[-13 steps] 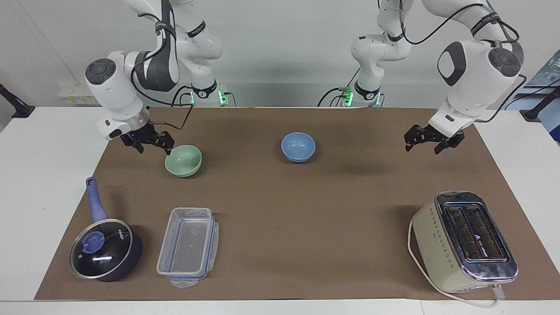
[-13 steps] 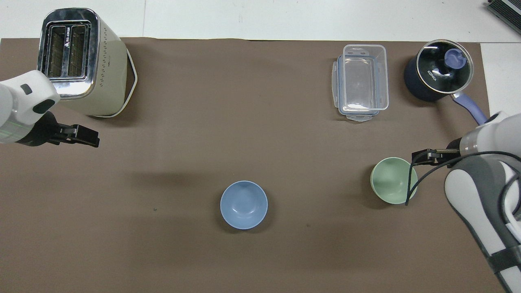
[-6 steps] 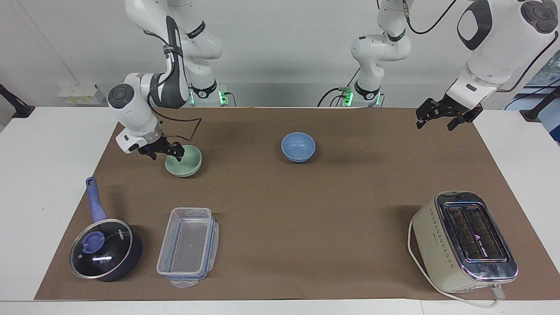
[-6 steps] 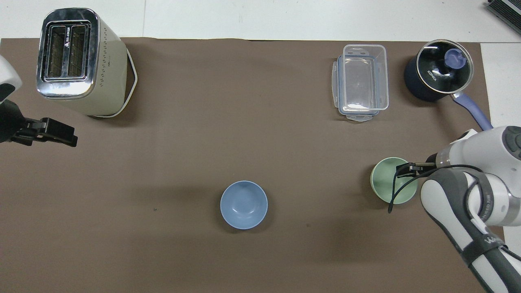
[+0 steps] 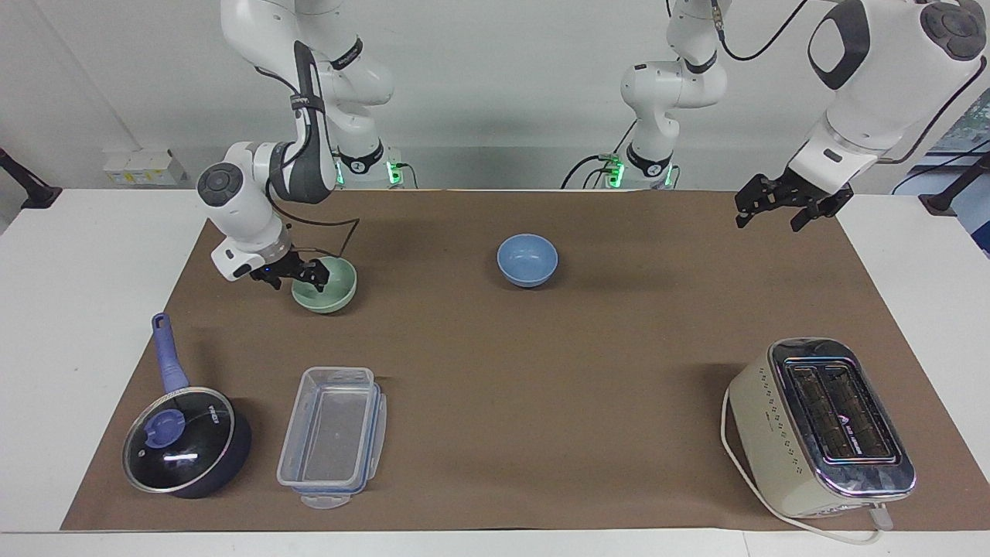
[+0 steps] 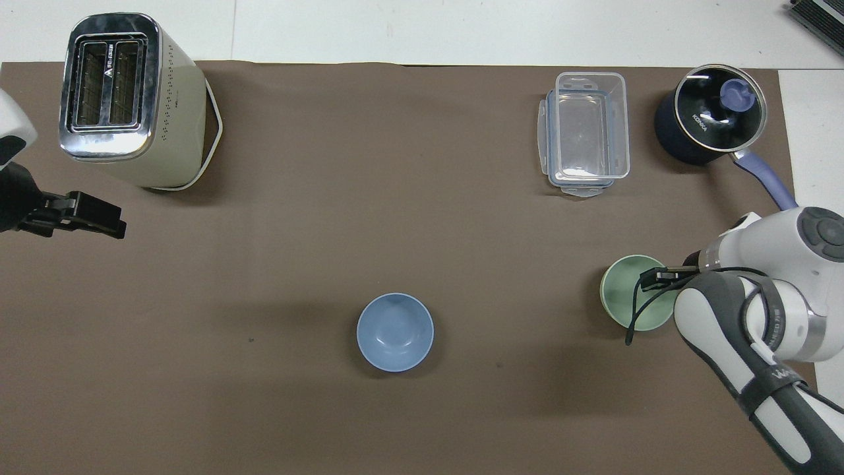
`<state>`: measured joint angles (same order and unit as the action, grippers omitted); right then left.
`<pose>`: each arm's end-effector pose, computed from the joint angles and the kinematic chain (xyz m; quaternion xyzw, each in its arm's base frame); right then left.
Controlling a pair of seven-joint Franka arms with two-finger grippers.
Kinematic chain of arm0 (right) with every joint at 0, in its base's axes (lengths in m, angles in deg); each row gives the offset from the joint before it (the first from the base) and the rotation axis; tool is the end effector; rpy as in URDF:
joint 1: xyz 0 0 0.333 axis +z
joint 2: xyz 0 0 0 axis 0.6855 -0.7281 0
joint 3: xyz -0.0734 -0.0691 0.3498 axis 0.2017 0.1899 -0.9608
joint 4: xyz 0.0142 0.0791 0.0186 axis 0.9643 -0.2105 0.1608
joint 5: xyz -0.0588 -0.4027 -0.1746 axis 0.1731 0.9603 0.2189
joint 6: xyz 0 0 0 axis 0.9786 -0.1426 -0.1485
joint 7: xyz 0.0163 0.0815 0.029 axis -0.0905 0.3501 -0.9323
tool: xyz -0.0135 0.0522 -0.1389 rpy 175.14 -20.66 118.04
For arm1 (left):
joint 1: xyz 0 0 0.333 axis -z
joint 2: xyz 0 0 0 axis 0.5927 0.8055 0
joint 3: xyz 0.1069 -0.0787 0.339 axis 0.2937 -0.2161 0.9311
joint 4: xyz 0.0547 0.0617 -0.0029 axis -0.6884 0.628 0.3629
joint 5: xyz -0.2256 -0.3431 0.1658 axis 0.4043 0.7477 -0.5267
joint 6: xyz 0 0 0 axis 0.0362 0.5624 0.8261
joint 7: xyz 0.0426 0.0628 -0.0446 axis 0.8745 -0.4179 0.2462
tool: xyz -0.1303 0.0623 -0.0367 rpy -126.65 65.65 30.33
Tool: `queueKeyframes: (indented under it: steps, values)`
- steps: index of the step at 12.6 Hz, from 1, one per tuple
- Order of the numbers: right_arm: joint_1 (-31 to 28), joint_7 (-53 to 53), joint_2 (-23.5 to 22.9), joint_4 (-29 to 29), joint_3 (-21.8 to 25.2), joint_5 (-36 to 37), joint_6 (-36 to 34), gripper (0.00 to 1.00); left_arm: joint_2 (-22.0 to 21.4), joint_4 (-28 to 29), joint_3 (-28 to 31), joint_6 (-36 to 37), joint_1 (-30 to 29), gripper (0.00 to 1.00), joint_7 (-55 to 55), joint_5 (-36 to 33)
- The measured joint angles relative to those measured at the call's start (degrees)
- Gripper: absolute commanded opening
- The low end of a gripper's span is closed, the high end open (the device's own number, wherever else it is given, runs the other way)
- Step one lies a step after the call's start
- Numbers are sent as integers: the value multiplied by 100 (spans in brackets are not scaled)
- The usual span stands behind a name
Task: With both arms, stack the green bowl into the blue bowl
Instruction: 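Grasp the green bowl rim with the right gripper, then carry the green bowl with the right gripper over the blue bowl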
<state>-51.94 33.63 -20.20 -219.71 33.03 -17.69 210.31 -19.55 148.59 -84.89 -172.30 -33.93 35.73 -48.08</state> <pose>0.5431 -0.0597 0.2869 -0.9978 0.0223 0.0629 0.0032 0.6054 -0.0388 0.6003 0.9974 -0.0497 -0.0461 0.0264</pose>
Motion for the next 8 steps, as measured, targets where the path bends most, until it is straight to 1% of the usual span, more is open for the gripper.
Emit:
queueKeyframes:
  steps: [2, 3, 6, 8]
  values:
    - [-1, -221, 0, 0, 0, 0, -34, 7, 1, 0, -1, 1, 0, 100, 0, 0]
    - [-3, -275, 0, 0, 0, 0, -86, 0, 1, 0, -3, 2, 0, 100, 0, 0]
    - [-5, -326, 36, 52, -5, -62, -207, 0, 1, 0, -4, 3, 0, 100, 0, 0]
    - [10, -361, 189, 184, -32, -168, -443, 0, 1, 0, -3, 3, 0, 100, 1, 0]
